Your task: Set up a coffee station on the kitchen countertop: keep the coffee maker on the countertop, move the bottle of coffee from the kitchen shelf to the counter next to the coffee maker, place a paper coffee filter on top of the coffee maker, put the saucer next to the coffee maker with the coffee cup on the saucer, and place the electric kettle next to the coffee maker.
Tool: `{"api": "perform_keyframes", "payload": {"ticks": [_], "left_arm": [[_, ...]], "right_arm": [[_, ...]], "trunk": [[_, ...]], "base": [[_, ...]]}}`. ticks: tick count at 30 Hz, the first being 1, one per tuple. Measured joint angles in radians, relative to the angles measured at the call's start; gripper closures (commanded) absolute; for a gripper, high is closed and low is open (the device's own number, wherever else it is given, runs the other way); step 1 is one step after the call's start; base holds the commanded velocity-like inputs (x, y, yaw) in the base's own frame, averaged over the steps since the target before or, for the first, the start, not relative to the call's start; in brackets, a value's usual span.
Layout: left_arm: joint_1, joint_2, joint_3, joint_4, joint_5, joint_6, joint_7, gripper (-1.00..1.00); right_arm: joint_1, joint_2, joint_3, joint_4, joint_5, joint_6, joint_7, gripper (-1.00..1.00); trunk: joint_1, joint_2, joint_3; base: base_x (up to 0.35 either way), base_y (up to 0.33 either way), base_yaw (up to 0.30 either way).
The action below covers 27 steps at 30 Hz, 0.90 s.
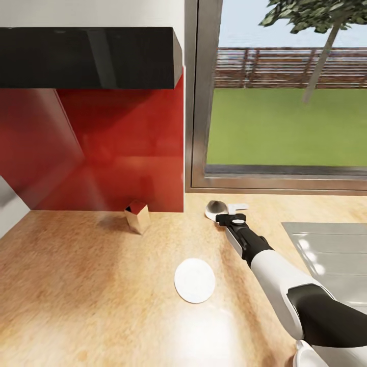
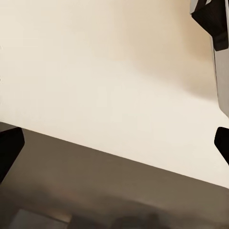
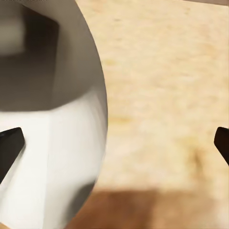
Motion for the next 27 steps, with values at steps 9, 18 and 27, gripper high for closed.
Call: {"api": "perform_keyframes", "payload": {"ticks": [9,18,27], "left_arm": [[0.0,-0.001,0.0,0.0,0.0,0.0,0.0,-1.0],[0.0,-0.003,0.0,0.0,0.0,0.0,0.0,-1.0],[0.0,-0.003,0.0,0.001,0.0,0.0,0.0,-1.0]], "right_arm": [[0.0,0.0,0.0,-0.001,0.006,0.0,0.0,1.0],[-0.001,0.0,-0.001,-0.002,0.009,0.0,-0.001,1.0],[0.0,-0.001,0.0,-0.002,0.007,0.0,0.0,1.0]], "trunk": [[0.0,0.0,0.0],[0.0,0.0,0.0],[0.0,0.0,0.0]], "base": [[0.0,0.0,0.0],[0.0,0.0,0.0],[0.0,0.0,0.0]]}}
